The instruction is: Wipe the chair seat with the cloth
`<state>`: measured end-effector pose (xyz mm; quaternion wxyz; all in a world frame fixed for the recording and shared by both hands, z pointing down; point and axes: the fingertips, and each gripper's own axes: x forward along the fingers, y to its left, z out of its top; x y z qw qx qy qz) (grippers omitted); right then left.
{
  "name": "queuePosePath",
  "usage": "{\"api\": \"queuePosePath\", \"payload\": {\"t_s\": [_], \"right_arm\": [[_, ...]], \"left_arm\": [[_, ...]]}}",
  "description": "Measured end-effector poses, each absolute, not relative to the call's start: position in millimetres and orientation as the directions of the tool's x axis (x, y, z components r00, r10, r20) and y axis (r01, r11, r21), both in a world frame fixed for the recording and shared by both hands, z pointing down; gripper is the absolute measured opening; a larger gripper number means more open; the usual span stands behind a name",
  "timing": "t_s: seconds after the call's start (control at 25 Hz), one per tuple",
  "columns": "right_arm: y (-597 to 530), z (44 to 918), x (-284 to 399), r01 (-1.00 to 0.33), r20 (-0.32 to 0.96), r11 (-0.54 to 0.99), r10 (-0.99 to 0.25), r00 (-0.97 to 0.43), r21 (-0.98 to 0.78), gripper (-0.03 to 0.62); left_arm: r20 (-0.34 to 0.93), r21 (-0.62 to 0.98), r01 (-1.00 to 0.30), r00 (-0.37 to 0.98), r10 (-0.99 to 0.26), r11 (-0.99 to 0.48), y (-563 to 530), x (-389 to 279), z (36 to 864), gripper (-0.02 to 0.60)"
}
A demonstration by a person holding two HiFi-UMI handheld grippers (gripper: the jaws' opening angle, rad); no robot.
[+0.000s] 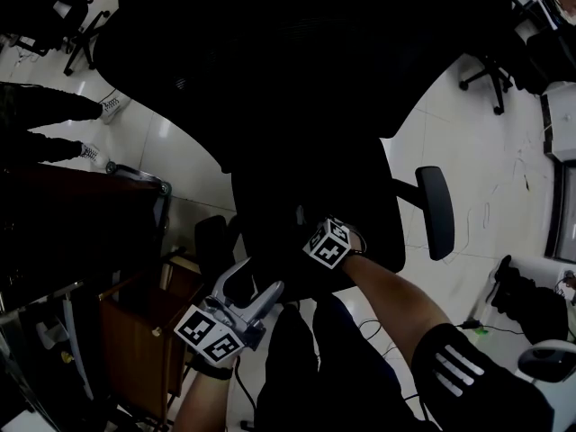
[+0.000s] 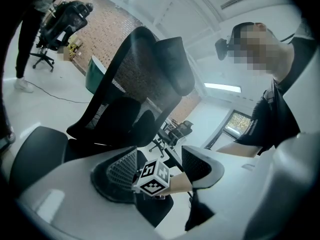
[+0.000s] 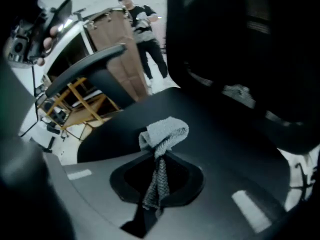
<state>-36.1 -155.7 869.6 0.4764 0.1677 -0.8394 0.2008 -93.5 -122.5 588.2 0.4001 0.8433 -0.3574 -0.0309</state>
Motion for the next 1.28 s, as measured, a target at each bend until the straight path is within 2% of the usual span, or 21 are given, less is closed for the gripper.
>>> {"api": "queuePosePath", "payload": {"t_s": [0.16, 0.28, 0.36, 0.56, 0.72, 0.84, 0.92, 1.04, 1.28], "right_arm": [[-109, 873, -99, -0.390, 0.843, 0.883, 0.010, -0.537, -0.259, 0.029], [-89, 891, -94, -0.343, 0.868, 0.906, 0.050, -0.495, -0.248, 0.029], [-84, 903, -63, -0.347, 0.891, 0.911, 0.045, -0.452, -0.222, 0.028], [-85, 916, 49, -0.472, 0.928, 0.860, 0.006, -0.372, -0.194, 0.028], [-95, 912, 139, -0.555, 0.968, 0.825, -0.044, -0.247, -0.105, 0.028], [-103, 904, 161, -0.591, 0.976, 0.804, -0.076, -0.205, -0.062, 0.028], [-103, 897, 145, -0.582, 0.967, 0.811, -0.093, -0.237, -0.065, 0.028], [-89, 883, 78, -0.514, 0.929, 0.849, -0.083, -0.360, -0.123, 0.028], [-17, 867, -95, -0.309, 0.830, 0.905, 0.078, -0.552, -0.291, 0.028]], "left_arm": [[0.242, 0.700, -0.581, 0.740, -0.628, -0.415, -113, -96, 592, 0.304], [0.247, 0.700, -0.583, 0.740, -0.625, -0.413, -109, -96, 595, 0.304], [0.245, 0.703, -0.579, 0.742, -0.624, -0.412, -107, -94, 596, 0.304], [0.232, 0.706, -0.569, 0.748, -0.622, -0.421, -103, -94, 592, 0.304], [0.218, 0.709, -0.560, 0.753, -0.621, -0.429, -100, -90, 586, 0.304], [0.214, 0.707, -0.557, 0.756, -0.619, -0.436, -99, -90, 583, 0.304], [0.214, 0.708, -0.557, 0.755, -0.619, -0.434, -96, -92, 582, 0.304], [0.223, 0.709, -0.560, 0.754, -0.618, -0.428, -90, -98, 584, 0.304], [0.237, 0.707, -0.573, 0.743, -0.626, -0.413, -82, -110, 589, 0.304]]}}
